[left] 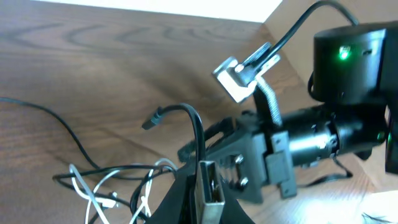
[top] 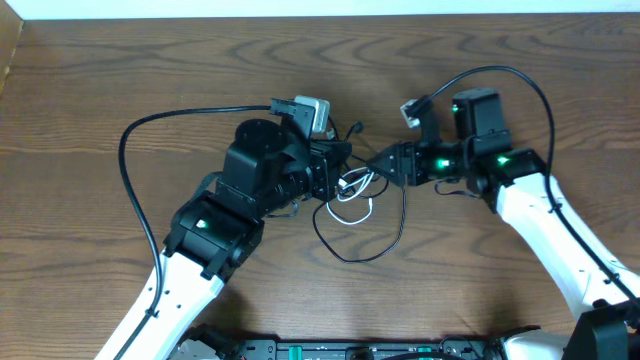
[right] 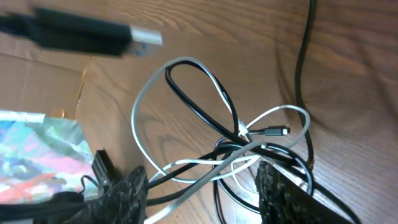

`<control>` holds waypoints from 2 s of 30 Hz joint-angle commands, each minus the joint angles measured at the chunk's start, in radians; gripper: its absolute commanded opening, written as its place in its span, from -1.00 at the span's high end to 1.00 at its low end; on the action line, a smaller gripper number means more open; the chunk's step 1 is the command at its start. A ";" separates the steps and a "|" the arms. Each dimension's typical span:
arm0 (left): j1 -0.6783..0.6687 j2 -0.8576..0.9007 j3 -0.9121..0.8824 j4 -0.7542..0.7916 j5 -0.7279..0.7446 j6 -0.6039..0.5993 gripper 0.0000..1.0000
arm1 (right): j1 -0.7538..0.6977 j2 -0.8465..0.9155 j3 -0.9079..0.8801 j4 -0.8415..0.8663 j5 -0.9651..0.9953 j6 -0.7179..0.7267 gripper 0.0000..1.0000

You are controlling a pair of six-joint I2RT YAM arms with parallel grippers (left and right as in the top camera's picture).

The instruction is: Untangle cables

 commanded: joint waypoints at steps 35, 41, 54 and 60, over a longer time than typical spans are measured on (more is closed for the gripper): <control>0.082 0.125 -0.004 -0.116 -0.418 0.088 0.85 | 0.035 -0.002 0.014 -0.419 1.089 0.343 0.98; 0.238 0.121 -0.004 -0.097 -0.417 0.091 0.85 | -0.117 -0.002 0.014 -0.492 1.140 0.354 0.98; 0.702 0.116 -0.004 -0.089 -0.281 0.030 0.85 | -0.425 -0.001 0.014 -0.468 1.106 0.344 0.98; 0.874 0.116 -0.004 -0.082 -0.209 0.022 0.85 | -0.547 -0.001 0.014 -0.442 1.071 0.344 0.98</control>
